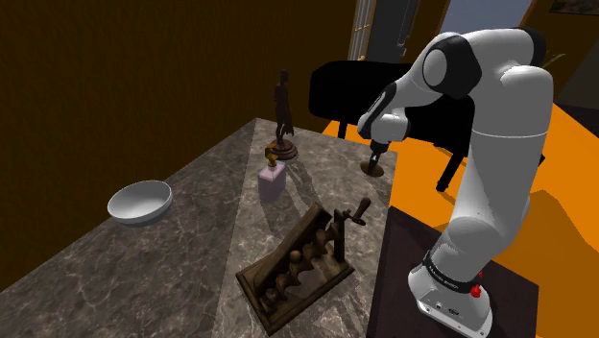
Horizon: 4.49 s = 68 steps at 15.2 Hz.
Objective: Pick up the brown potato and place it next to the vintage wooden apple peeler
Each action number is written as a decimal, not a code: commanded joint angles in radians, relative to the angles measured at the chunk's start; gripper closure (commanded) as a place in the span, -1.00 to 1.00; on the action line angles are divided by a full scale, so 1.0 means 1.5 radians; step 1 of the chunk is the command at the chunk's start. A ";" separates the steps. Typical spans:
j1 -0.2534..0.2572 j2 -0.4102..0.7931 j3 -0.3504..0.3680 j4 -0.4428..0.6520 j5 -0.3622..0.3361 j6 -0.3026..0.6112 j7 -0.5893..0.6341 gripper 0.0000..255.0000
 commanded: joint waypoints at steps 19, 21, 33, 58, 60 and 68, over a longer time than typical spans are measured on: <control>0.041 -0.088 -0.055 0.001 -0.103 -0.073 0.073 1.00; 0.046 -0.106 -0.062 0.003 -0.123 -0.088 0.087 1.00; 0.059 -0.201 -0.079 0.032 -0.220 -0.190 0.157 1.00; 0.059 -0.319 -0.056 0.162 -0.301 -0.418 0.218 1.00; 0.059 -0.323 -0.054 0.176 -0.303 -0.436 0.220 1.00; 0.061 -0.334 -0.047 0.238 -0.306 -0.508 0.223 1.00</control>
